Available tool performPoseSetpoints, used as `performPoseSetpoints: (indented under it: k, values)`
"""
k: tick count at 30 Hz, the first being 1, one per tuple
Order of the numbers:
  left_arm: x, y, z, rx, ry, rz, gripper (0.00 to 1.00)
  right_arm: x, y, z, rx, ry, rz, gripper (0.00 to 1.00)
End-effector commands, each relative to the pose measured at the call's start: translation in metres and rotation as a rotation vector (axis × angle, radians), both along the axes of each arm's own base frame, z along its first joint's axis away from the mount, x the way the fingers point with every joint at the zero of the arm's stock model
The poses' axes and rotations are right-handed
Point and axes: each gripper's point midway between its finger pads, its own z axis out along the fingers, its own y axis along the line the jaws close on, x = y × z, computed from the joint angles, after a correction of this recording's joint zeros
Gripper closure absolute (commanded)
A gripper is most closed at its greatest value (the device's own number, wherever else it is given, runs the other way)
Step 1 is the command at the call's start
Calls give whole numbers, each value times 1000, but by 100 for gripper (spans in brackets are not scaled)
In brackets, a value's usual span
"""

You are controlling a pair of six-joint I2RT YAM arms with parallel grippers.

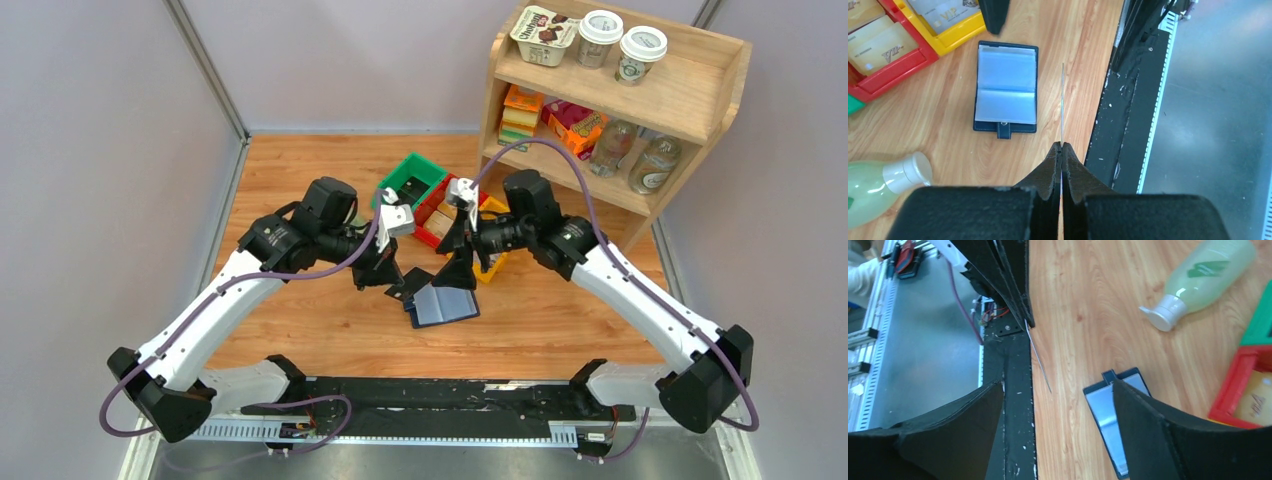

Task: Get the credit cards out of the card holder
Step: Remove the credit card from the card holder, then place the credit card in the storage box.

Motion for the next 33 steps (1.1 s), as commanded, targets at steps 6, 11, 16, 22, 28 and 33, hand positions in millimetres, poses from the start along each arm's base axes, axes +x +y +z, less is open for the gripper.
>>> performPoseSetpoints:
  k: [6,11,16,22,28,33]
  values:
    - [-12,-2,20,-44,-65,-119,100,-18,39,5,0,-45,171,41]
    - [-10,-1,21,-46,-78,-108,100,-18,45,1,-11,-16,175,95]
    - [25,9,23,-19,-200,109,78,-7,46,-6,-26,10,98,100]
    - [86,82,36,21,-407,733,14,67,42,-34,-126,172,-329,100]
    - [86,153,30,-31,-475,1158,0,151,41,-47,-79,384,-747,100]
    - [73,184,-3,-51,-431,1345,0,212,56,-66,-24,521,-995,100]
